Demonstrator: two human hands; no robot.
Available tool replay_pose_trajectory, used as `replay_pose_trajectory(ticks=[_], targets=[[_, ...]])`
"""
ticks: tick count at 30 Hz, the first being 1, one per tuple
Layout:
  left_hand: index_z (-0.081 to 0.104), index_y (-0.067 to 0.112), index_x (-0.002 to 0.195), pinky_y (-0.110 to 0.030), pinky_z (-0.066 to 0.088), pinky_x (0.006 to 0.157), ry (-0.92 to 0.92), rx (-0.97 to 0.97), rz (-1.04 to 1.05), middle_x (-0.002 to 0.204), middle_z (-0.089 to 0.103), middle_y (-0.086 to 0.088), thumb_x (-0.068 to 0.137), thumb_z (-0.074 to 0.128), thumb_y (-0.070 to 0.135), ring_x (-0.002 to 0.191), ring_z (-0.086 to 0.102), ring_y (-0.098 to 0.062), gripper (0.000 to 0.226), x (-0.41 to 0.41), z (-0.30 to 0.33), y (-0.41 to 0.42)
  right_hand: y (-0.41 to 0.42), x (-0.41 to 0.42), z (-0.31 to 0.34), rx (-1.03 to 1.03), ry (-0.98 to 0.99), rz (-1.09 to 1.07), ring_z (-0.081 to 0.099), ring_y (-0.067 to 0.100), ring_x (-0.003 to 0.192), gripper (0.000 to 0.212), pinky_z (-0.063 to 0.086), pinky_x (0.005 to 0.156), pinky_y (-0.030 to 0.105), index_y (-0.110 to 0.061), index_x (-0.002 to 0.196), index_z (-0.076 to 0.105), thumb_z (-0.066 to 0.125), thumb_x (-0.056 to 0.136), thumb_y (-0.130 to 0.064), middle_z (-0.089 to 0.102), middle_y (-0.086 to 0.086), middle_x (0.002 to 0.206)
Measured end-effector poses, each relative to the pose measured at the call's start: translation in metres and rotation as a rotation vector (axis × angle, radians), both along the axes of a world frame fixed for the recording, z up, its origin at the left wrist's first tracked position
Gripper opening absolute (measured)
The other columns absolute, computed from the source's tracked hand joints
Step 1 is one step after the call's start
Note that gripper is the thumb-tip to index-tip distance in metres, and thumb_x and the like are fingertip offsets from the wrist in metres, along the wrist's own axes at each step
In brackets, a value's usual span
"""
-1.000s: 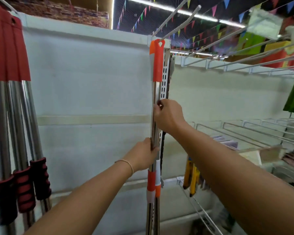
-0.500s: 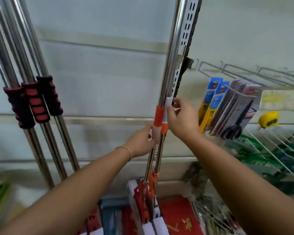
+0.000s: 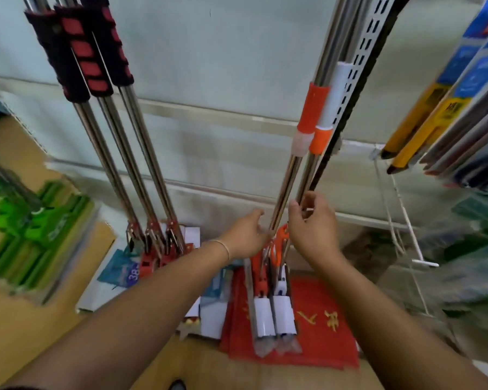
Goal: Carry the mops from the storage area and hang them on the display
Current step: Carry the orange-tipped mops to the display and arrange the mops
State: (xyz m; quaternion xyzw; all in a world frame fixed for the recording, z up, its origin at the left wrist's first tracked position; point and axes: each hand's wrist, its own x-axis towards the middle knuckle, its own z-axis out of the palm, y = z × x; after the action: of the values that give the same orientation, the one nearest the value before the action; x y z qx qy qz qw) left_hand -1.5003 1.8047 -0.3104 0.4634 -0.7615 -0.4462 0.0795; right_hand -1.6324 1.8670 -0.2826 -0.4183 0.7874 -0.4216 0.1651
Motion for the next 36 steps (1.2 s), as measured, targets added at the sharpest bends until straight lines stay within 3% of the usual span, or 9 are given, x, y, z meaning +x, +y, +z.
replay_pose_trajectory(ticks=[6,11,15,19,22,25,30,34,36], targets=[[0.045,0.014,0.134,-0.025,0.044,0.086,0.036,-0.015,-0.037,0.104,0.057,0.000,0.094,0.058,0.023,0.102,0.060,-0.021,0.043,0.006,-0.052,0.006,0.014,0.002,-0.078,0.107,-0.086,-0.031,0.065,0.027,0.087,0.020,0.054,0.079,0.040,-0.017,0.108,0.058,0.059,0.096,-0.033,0.068,0.007,0.092],[0.048,0.022,0.131,-0.027,0.045,0.090,0.029,-0.051,-0.068,0.114,0.058,0.002,0.093,0.058,0.021,0.101,0.055,-0.011,0.039,-0.009,-0.087,-0.009,0.010,-0.007,-0.115,0.148,-0.112,-0.048,0.062,0.021,0.080,0.020,0.055,0.075,0.045,-0.020,0.096,0.055,0.061,0.096,-0.038,0.058,-0.005,0.082],[0.050,0.026,0.131,-0.032,0.049,0.094,0.048,-0.037,-0.086,0.119,0.061,0.000,0.090,0.061,0.021,0.108,0.059,-0.017,0.043,-0.027,-0.109,-0.025,-0.006,-0.019,-0.135,0.195,-0.141,-0.074,0.054,0.013,0.074,0.030,0.049,0.073,0.034,-0.009,0.107,0.061,0.063,0.096,-0.037,0.048,-0.014,0.073],[0.050,0.023,0.130,-0.026,0.048,0.088,0.058,-0.008,-0.105,0.116,0.062,-0.004,0.089,0.058,0.010,0.106,0.060,-0.019,0.044,-0.039,-0.126,-0.036,-0.026,-0.029,-0.147,0.211,-0.218,-0.059,0.061,0.015,0.093,0.027,0.051,0.082,0.035,-0.021,0.111,0.058,0.067,0.093,-0.039,0.059,-0.009,0.093],[0.048,0.024,0.130,-0.026,0.047,0.089,0.072,-0.018,-0.113,0.117,0.060,-0.004,0.091,0.056,0.007,0.107,0.058,-0.019,0.043,-0.042,-0.135,-0.039,-0.036,-0.033,-0.155,0.218,-0.211,-0.038,0.062,0.015,0.093,0.027,0.046,0.080,0.030,-0.020,0.109,0.063,0.068,0.091,-0.040,0.065,-0.006,0.095],[0.046,0.027,0.132,-0.026,0.046,0.090,0.080,-0.035,-0.113,0.116,0.059,0.001,0.092,0.055,0.007,0.106,0.057,-0.014,0.045,-0.040,-0.140,-0.036,-0.037,-0.037,-0.164,0.247,-0.198,-0.053,0.063,0.016,0.094,0.029,0.051,0.083,0.034,-0.023,0.108,0.063,0.074,0.087,-0.039,0.066,-0.005,0.098],[0.041,0.028,0.138,-0.021,0.036,0.091,0.083,-0.060,-0.101,0.119,0.054,0.007,0.095,0.056,0.016,0.107,0.050,-0.009,0.047,-0.030,-0.144,-0.030,-0.029,-0.040,-0.174,0.250,-0.150,-0.036,0.062,0.014,0.087,0.027,0.046,0.072,0.025,-0.030,0.102,0.058,0.079,0.084,-0.032,0.061,-0.010,0.088],[0.041,0.032,0.135,-0.032,0.045,0.096,0.083,-0.053,-0.066,0.119,0.056,0.004,0.095,0.056,0.022,0.111,0.053,-0.015,0.044,-0.022,-0.146,-0.024,-0.032,-0.035,-0.178,0.260,-0.115,-0.066,0.062,0.017,0.087,0.034,0.048,0.073,0.029,-0.020,0.114,0.059,0.074,0.087,-0.034,0.064,0.000,0.099],[0.041,0.032,0.136,-0.036,0.046,0.098,0.081,-0.052,-0.053,0.120,0.055,0.003,0.095,0.056,0.022,0.112,0.053,-0.016,0.045,-0.020,-0.147,-0.024,-0.037,-0.033,-0.181,0.261,-0.124,-0.092,0.060,0.015,0.084,0.032,0.046,0.070,0.028,-0.021,0.110,0.058,0.075,0.086,-0.035,0.061,-0.002,0.097]])
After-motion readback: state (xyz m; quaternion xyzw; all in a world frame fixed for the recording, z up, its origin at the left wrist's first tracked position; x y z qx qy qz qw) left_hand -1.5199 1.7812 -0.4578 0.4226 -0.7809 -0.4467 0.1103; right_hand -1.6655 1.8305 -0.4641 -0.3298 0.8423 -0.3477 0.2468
